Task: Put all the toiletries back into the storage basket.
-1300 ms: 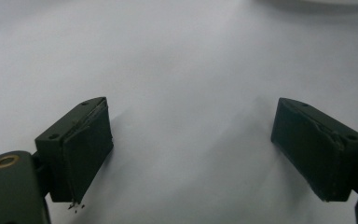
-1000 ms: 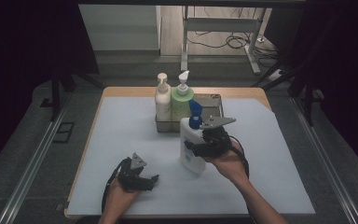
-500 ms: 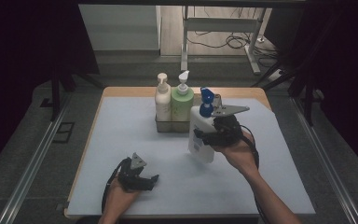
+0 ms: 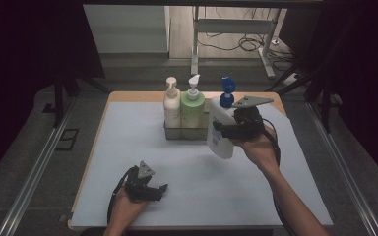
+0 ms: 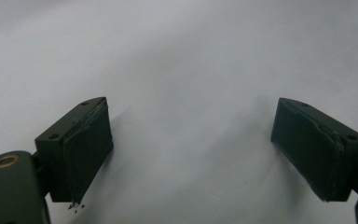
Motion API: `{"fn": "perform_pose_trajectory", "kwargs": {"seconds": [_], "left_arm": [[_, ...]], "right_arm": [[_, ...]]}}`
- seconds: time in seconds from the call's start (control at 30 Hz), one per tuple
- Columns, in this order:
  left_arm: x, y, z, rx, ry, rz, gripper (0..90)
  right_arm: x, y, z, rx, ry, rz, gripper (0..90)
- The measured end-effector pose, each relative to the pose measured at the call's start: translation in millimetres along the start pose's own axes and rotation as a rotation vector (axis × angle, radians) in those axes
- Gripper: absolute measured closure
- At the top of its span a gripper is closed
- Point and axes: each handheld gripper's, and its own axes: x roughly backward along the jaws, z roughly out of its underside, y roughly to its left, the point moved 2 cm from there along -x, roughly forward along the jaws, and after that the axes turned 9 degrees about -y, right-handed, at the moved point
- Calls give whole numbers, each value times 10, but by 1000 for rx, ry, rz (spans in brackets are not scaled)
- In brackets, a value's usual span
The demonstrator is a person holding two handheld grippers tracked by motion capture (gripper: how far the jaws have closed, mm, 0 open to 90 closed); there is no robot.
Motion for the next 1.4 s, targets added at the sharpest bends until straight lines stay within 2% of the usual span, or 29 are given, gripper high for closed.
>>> {"fn": "perform_pose_trajectory", "kwargs": {"seconds": [0.6, 1.4], "left_arm": [[-1, 0, 0, 0, -2, 0, 121], [-2, 1, 0, 1, -3, 0, 120]], "right_arm": [[-215, -282, -239, -32, -36, 97, 403], [-624, -509, -399, -62, -63, 190, 405]]}}
